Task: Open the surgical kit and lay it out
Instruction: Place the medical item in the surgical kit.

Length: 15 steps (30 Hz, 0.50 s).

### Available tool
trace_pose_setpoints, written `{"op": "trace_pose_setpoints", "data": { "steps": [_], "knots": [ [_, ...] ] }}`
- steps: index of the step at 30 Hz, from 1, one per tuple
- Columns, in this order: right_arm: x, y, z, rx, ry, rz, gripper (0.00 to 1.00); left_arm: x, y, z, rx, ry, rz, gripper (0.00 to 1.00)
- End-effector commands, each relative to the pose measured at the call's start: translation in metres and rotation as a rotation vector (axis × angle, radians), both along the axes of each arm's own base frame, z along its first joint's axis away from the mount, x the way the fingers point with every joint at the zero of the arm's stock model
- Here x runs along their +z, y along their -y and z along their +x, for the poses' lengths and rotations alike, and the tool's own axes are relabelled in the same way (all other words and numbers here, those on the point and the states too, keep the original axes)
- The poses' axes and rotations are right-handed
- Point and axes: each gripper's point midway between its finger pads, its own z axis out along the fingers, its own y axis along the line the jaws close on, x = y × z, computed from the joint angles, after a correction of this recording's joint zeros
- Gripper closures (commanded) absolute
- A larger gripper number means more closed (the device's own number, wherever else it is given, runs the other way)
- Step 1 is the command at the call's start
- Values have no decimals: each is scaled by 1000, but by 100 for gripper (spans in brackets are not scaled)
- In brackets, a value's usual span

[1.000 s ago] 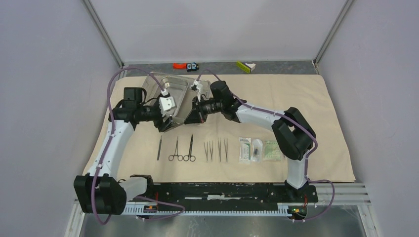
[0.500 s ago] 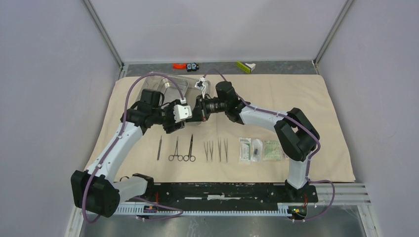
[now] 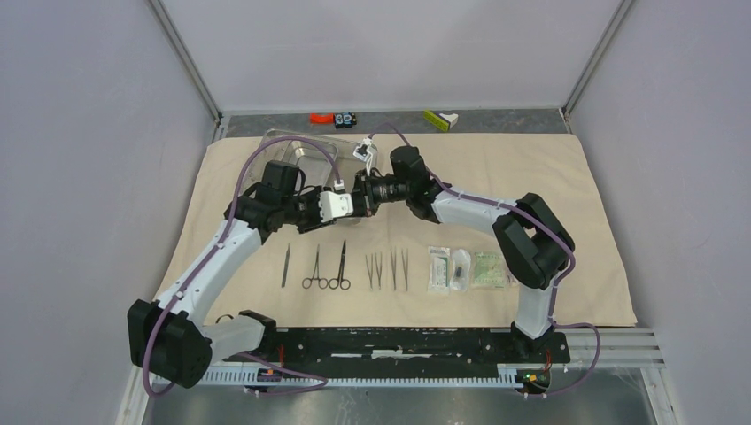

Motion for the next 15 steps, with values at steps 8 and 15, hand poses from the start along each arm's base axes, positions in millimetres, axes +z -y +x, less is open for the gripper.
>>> {"op": "trace_pose_setpoints", "data": {
  "steps": [8, 15],
  "knots": [
    [29, 3, 3, -12, 45, 67, 100, 0, 5, 2, 23, 3, -7, 69],
    [30, 3, 4, -21, 48, 65, 100, -3, 6, -1, 30, -15, -11, 83]
  ]
}}
